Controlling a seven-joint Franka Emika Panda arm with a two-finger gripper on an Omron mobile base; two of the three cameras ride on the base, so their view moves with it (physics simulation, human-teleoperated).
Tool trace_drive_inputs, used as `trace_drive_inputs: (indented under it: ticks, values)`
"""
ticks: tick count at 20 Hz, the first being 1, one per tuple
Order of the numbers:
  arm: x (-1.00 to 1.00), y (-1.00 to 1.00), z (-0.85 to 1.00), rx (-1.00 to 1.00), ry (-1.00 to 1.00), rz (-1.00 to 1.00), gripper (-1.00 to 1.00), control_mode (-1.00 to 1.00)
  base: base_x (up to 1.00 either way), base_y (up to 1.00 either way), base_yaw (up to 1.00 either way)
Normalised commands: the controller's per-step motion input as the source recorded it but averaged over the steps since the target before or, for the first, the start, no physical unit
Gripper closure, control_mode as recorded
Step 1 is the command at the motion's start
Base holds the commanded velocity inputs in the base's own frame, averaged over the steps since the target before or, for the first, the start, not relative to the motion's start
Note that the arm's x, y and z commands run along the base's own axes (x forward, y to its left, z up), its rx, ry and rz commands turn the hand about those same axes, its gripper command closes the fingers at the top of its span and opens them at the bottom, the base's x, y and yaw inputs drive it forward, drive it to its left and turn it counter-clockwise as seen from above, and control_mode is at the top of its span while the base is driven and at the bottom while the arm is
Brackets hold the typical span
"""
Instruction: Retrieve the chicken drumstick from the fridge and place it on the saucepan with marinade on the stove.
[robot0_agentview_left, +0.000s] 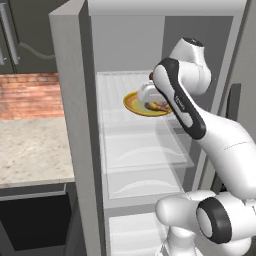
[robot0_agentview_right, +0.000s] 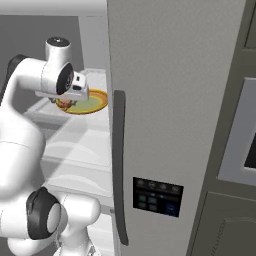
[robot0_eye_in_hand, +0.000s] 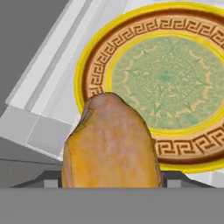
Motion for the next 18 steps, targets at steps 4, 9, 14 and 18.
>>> trace_drive_inputs:
  ticks: [4, 9, 14, 18]
  values:
    - [-0.72, -0.03, 0.01, 0.0, 0.06, -0.08, 1.0, -1.0, 0.0, 0.0, 0.0]
    - [-0.65, -0.03, 0.0, -0.01, 0.01, -0.06, 1.0, -1.0, 0.0, 0.0, 0.0]
    - [-0.66, 0.0, 0.0, -0.08, 0.01, -0.04, 1.0, -1.0, 0.0, 0.0, 0.0]
    - [-0.57, 0.0, 0.0, -0.1, 0.01, -0.02, 1.0, -1.0, 0.0, 0.0, 0.0]
